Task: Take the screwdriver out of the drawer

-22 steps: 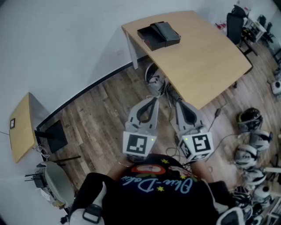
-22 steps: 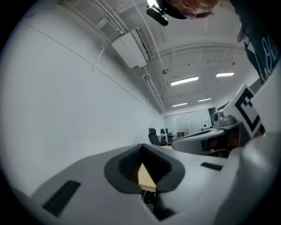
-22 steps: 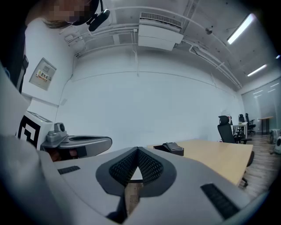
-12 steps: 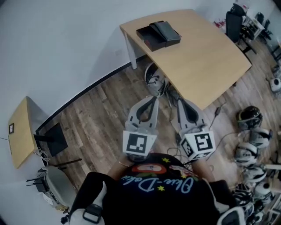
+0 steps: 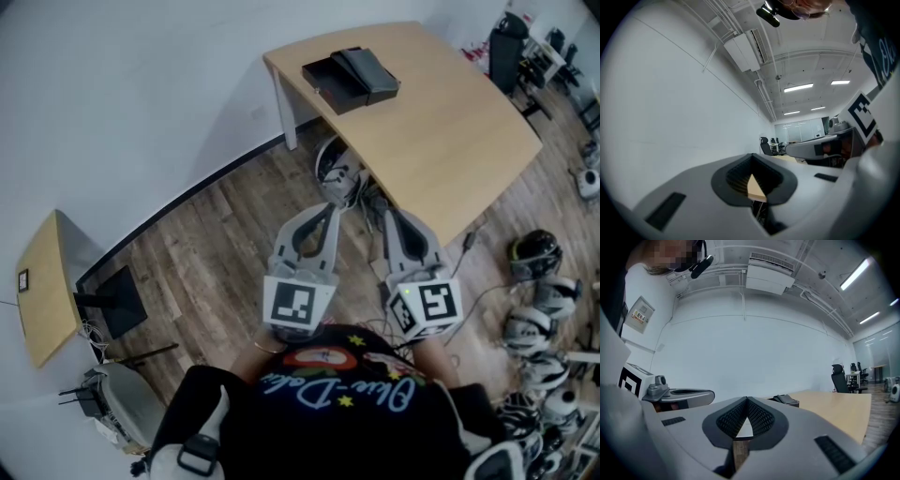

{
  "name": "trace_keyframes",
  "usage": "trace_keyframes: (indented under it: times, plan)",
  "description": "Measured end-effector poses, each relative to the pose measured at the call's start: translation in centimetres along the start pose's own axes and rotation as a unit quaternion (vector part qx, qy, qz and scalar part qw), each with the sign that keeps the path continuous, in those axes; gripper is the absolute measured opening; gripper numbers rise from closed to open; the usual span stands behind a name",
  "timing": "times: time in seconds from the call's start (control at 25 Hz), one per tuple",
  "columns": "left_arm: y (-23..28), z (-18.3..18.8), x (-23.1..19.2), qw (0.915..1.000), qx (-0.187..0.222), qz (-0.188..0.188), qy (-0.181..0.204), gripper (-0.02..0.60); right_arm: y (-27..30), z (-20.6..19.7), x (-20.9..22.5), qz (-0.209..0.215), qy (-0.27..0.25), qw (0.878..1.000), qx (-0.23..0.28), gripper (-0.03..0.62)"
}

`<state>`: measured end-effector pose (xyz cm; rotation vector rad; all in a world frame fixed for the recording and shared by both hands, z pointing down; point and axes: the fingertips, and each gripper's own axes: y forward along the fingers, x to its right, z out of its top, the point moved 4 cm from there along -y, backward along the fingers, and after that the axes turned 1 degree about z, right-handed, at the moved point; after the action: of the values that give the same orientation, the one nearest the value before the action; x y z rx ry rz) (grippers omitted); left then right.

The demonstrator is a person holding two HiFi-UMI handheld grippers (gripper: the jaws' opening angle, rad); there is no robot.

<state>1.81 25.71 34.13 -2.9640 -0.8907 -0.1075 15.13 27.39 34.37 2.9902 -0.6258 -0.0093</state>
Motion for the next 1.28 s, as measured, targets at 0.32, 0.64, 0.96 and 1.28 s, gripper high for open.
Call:
trace_keyframes:
  times: [0.32, 0.64, 0.96, 1.28]
  plan:
    - [0.2, -1.0, -2.6, 0.9995, -0.003, 0.017, -0.027, 0.0, 2.6, -0.4, -0.5, 0.005, 0.001, 1.0, -0.009, 0.0]
    - [2.0, -2.0, -6.4, 0.999, -0.009, 0.042, -0.015, 0.0, 7.4, -0.6, 0.3, 0.022, -0.001, 1.0, -0.009, -0.001]
    - [6.6, -2.6, -10.9, 0.9981, -0.014, 0.058, -0.014, 0.0, 14.3, -0.2, 2.0, 0.039, 0.002, 0.999, -0.017, 0.0]
    - [12.8, -2.8, -13.6, 0.9984, -0.019, 0.052, -0.013, 0.0, 19.9, 0.5, 5.3, 0.046, 0.002, 0.998, -0.032, 0.0]
